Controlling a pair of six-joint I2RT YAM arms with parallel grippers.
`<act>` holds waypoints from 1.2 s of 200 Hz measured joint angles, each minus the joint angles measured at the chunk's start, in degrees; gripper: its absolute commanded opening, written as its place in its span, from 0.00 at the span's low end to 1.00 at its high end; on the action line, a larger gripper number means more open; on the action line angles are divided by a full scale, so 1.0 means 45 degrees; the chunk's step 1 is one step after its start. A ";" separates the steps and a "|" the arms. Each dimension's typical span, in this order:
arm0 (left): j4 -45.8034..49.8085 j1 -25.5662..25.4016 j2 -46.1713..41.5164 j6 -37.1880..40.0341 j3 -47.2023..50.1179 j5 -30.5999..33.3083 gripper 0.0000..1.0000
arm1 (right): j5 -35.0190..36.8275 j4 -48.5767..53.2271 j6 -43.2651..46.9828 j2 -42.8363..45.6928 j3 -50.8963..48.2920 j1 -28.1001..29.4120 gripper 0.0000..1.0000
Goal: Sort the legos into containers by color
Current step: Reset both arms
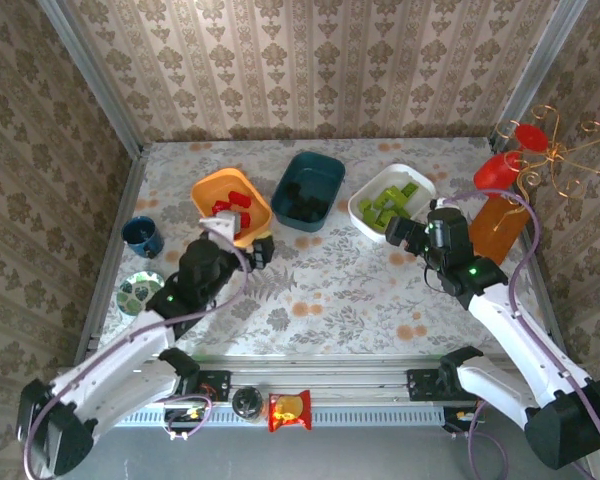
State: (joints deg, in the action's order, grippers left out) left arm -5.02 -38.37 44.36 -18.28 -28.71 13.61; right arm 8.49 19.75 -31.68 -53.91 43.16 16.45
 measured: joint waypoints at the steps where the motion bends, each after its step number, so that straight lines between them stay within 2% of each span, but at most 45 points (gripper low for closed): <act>1: 0.0010 0.0010 -0.0039 -0.0010 0.0039 0.0039 1.00 | -0.0005 -0.0015 0.0005 -0.0010 -0.0010 0.0000 1.00; 35: 0.0209 0.0534 -0.0971 -0.0010 0.1103 0.1933 1.00 | -0.0384 -0.0121 0.0034 -0.0466 -0.0034 0.0024 1.00; 77: 0.0364 0.1598 -0.0146 0.0296 0.1020 0.3104 1.00 | -0.0379 -0.0447 0.0034 -0.0631 -0.0092 0.0049 1.00; 104: 0.0505 0.2914 0.0646 0.0379 0.0850 0.3337 1.00 | -0.0379 -0.0733 0.0039 -0.0631 -0.0117 0.0058 1.00; 150: 0.0262 0.6091 0.2103 0.0865 -0.0005 0.3254 1.00 | -0.0379 -0.1282 -0.0228 -0.0801 -0.0403 0.0058 1.00; 168: -0.0393 0.7339 0.3123 0.1132 -0.0073 0.2725 1.00 | -0.0374 -0.1511 -0.0359 -0.0884 -0.0631 0.0058 1.00; 180: -0.0831 0.7718 0.3993 0.1379 -0.0053 0.2424 1.00 | -0.0374 -0.1651 -0.0403 -0.0918 -0.0772 0.0058 1.00; 198: -0.2084 0.7791 0.5013 0.1773 0.0364 0.2021 1.00 | -0.0369 -0.1841 -0.0452 -0.0942 -0.0918 0.0058 1.00; 240: -0.6606 0.7446 0.7087 0.3390 0.2001 0.1744 1.00 | -0.0325 -0.2123 -0.0583 -0.0942 -0.0971 0.0058 1.00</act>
State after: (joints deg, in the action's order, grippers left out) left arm -34.74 -4.86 76.25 -3.03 -19.70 21.45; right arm 7.03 10.20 -34.30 -58.15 38.79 16.71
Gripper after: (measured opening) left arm 0.999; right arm 0.999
